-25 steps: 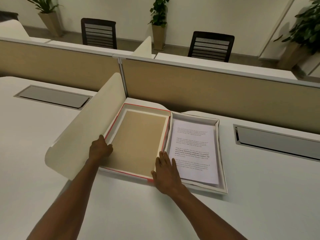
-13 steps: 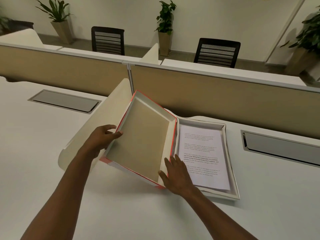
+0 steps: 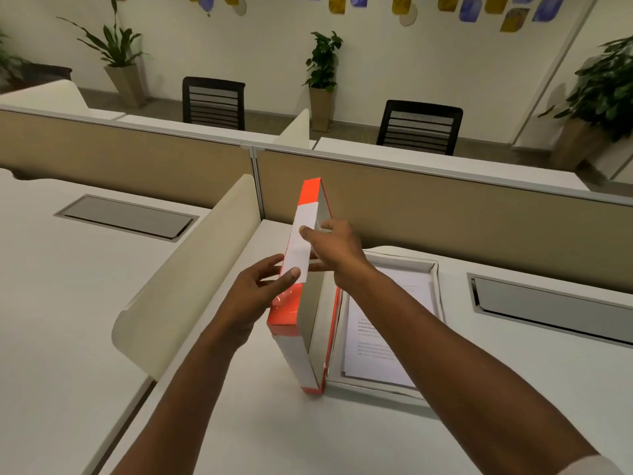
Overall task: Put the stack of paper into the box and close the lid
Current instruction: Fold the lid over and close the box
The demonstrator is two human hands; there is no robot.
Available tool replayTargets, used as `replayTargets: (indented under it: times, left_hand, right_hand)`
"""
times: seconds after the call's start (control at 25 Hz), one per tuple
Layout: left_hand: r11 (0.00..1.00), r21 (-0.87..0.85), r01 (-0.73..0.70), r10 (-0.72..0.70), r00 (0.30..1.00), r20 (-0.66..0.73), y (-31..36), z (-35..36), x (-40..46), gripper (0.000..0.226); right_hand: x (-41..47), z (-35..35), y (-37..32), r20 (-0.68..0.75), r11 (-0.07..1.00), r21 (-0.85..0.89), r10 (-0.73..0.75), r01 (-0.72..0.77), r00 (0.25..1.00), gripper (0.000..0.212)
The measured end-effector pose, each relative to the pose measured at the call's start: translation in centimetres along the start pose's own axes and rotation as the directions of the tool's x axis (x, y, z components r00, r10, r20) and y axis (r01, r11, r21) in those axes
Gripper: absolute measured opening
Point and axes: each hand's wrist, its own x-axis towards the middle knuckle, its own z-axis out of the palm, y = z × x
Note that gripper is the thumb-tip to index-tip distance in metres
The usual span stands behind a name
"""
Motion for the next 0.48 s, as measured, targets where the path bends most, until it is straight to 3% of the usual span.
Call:
replayTargets:
  times: [0.08,0.2,0.28,0.4,0.48]
  left_hand:
    - [0.991,-0.132,0.012,-0.005,0.998,0.055,-0.5,0.4,0.2,0.074]
    - [0.973,-0.229,-0.01,0.03,0.996,0.084,-1.7,0.7,1.0,0.051]
    - [0.965,-0.264,0.011,0.003,0.999,0.054,-3.0,0.7,2.1,0.05]
    - [0.944,-0.269,0.194,-0.189,0.981,0.045,-6.0,1.1,4.2,0.065]
    - [0.888,-0.248,0.386,-0.364,0.922,0.133,-7.9,1.8,4.8,0.072]
  right_hand:
    - [0.2,-0.6,0.7,-0.03,0.997,0.051,0.056,-0.054,0.998,0.049]
    - [0.2,-1.5,1.9,0.022,0.964,0.214,0.156,-0.157,0.988,0.018]
    - [-0.4,-2.3,2.0,0.06,0.934,0.3,0.186,-0.195,0.981,0.016]
    - [-1.7,-4.4,1.3,0.126,0.896,0.403,0.15,-0.189,0.981,0.026]
    - [-2.7,-6.7,1.0,0.216,0.856,0.483,0.091,-0.187,0.972,0.031]
